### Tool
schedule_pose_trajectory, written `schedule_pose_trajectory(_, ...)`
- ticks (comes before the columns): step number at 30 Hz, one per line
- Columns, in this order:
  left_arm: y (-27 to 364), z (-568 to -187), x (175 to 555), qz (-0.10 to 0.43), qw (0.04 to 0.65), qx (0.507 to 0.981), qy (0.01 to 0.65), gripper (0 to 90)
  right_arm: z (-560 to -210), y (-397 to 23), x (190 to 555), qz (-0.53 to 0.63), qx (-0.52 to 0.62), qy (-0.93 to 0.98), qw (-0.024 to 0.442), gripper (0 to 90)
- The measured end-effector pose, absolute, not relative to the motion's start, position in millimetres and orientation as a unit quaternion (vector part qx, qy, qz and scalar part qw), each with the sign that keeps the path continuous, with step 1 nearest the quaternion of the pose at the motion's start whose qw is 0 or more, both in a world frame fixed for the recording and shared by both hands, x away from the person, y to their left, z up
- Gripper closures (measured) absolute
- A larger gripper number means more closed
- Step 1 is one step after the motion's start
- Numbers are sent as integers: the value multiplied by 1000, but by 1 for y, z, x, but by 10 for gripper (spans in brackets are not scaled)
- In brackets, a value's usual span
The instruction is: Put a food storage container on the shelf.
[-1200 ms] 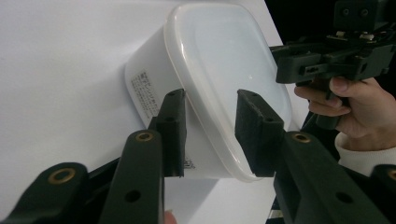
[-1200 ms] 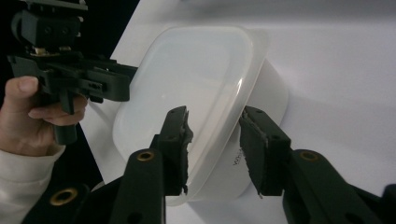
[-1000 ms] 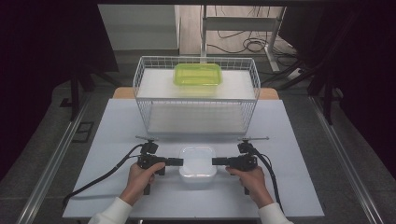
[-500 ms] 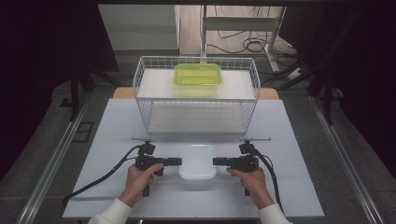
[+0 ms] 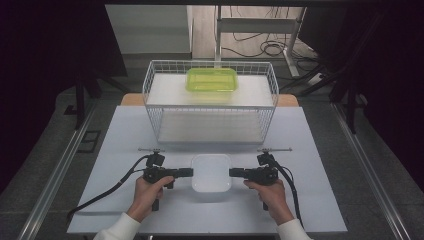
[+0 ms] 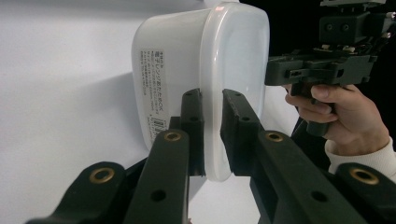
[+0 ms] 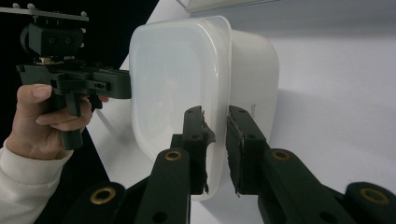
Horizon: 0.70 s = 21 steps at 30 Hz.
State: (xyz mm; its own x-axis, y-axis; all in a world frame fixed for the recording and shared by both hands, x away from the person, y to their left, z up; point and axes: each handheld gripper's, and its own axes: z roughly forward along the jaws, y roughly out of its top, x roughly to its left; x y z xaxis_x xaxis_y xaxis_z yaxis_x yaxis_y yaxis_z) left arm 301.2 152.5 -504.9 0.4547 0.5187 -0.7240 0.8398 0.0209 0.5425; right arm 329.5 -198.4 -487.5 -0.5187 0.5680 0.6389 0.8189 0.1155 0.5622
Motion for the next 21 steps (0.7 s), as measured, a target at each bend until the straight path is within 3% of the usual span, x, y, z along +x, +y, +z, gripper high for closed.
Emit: schedule_pose_trajectory(21, 156, -484, 294, -123, 529, 694, 473, 799, -472, -196, 323, -488, -447, -742, 108, 787)
